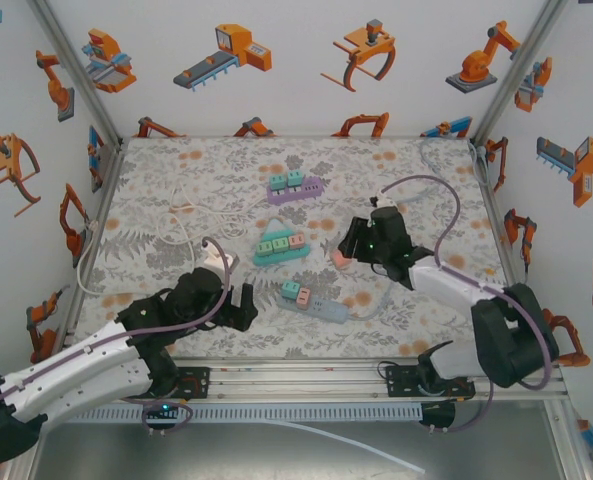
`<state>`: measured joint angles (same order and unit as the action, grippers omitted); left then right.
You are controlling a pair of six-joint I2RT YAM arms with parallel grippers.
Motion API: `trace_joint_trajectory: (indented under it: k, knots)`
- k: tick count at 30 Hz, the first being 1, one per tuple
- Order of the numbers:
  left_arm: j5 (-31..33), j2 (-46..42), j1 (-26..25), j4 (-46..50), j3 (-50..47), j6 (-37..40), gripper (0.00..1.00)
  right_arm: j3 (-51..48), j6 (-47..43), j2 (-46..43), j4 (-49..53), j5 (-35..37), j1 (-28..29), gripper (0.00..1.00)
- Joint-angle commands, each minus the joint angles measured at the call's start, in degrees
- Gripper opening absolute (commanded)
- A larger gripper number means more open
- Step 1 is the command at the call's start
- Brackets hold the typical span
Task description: Pull the plug off the socket
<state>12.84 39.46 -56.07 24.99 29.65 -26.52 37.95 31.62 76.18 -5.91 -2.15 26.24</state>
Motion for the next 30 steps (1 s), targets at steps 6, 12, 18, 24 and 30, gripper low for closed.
trace_joint_trajectory:
  k: [6,12,18,24,30]
  knots:
    - [-1.09,0.0,3.47,-5.13,-0.37,-4.7,0.89,11.09,-24.52,-6.84,12.6,1.39,11.4,0.52]
    - [-3.89,-1.06,5.1,-12.33,-4.03,-8.53,0.89,22.97,-37.44,1.3,28.07,-7.03,22.63,0.51]
    - [-7.04,1.86,5.62,-15.62,-5.37,-9.57,0.89,32.76,-40.03,14.29,36.63,-8.62,27.99,0.51]
    - [-6.77,3.34,5.84,-19.1,-7.38,-10.87,0.87,35.96,-40.47,21.57,36.5,-5.51,28.78,0.54]
    - [-7.37,5.73,6.12,-20.52,-7.93,-10.85,0.87,34.94,-40.67,23.91,35.38,-7.87,29.03,0.54]
